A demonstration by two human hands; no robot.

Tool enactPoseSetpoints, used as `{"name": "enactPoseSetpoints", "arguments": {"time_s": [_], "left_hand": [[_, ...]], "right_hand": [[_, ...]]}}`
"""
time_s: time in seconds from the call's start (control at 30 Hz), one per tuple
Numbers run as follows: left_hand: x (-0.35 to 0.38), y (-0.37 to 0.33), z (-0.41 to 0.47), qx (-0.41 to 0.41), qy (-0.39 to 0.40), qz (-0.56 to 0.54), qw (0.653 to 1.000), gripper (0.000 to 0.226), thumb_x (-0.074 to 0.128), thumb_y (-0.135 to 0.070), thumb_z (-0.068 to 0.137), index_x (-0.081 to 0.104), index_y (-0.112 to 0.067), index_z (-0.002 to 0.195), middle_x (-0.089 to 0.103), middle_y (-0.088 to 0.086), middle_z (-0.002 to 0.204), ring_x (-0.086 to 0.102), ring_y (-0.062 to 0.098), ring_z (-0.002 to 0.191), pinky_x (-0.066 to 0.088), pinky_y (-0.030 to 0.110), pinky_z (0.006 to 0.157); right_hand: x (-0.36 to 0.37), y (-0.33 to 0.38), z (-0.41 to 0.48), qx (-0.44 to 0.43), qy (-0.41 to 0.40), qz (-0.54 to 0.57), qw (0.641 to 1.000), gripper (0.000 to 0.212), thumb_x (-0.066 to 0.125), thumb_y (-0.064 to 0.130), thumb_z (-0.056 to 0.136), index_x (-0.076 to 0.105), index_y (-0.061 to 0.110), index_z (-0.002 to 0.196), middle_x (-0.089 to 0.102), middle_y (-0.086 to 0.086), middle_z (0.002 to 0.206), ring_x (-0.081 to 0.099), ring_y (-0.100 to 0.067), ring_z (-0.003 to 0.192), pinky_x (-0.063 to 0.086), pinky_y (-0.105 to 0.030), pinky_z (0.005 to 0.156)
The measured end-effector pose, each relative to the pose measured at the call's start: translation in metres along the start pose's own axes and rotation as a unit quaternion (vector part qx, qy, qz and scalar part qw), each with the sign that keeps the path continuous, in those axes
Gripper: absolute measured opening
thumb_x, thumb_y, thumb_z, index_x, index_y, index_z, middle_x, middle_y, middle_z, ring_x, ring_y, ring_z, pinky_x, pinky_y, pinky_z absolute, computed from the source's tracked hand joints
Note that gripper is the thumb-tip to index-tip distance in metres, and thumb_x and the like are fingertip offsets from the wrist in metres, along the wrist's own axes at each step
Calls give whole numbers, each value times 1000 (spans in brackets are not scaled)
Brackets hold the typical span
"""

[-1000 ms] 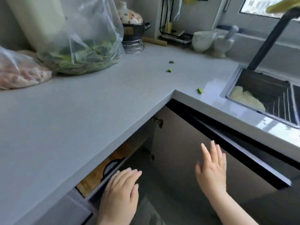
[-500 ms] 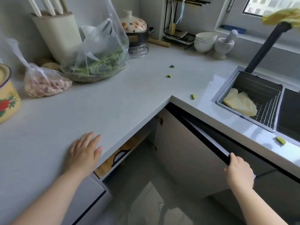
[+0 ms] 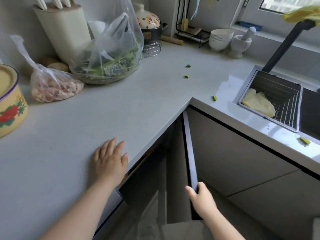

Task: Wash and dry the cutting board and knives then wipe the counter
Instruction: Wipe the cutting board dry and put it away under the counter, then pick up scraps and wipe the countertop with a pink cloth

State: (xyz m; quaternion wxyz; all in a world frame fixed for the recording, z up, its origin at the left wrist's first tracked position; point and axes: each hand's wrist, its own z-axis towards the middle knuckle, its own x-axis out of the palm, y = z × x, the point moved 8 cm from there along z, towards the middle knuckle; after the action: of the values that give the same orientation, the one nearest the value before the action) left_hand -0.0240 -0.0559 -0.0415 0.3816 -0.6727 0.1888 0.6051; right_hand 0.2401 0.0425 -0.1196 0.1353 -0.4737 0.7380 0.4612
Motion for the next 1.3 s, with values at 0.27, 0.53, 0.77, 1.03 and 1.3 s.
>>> {"name": "enactPoseSetpoints", "arguments": {"time_s": [0.27, 0.53, 0.77, 1.03, 1.3], "left_hand": [[4, 4, 3, 22, 2, 22, 1000, 50, 35, -34, 75, 72, -8, 95, 69, 18, 103, 67, 36, 94, 47, 43, 87], [9, 4, 4, 46, 12, 22, 999, 47, 36, -34, 74, 72, -9, 93, 70, 17, 100, 67, 33, 92, 29, 40, 85], [11, 4, 6, 42, 24, 24, 999, 48, 36, -34, 71, 73, -9, 88, 71, 17, 97, 68, 34, 88, 28, 40, 84], [2, 9, 1, 62, -13, 1, 998, 42, 39, -37, 67, 69, -13, 85, 71, 15, 90, 60, 28, 91, 36, 37, 80], [-26, -23, 40, -10, 19, -308, 951, 25, 56, -11, 88, 60, -31, 75, 65, -9, 88, 59, 19, 93, 40, 24, 77]], "right_hand": [[104, 56, -17, 58, 81, 370, 924, 35, 36, 26, 99, 39, 14, 132, 50, -5, 127, 51, -18, 115, 44, -29, 89], [145, 96, -2, 102, 131, 485, 859, 26, 36, 19, 99, 58, 21, 85, 59, 8, 94, 53, -18, 102, 47, -28, 74], [160, 106, 10, 37, 186, 361, 913, 37, 29, 13, 99, 46, 17, 132, 52, -2, 133, 57, -19, 103, 48, -25, 71], [82, 105, 6, -70, 109, 199, 971, 40, 37, -1, 91, 53, 12, 125, 57, 0, 122, 52, -14, 119, 42, -28, 103], [-55, 109, 36, -108, -55, 232, 965, 27, 40, 0, 91, 54, 22, 96, 61, 5, 91, 58, -7, 76, 48, -16, 67]]}}
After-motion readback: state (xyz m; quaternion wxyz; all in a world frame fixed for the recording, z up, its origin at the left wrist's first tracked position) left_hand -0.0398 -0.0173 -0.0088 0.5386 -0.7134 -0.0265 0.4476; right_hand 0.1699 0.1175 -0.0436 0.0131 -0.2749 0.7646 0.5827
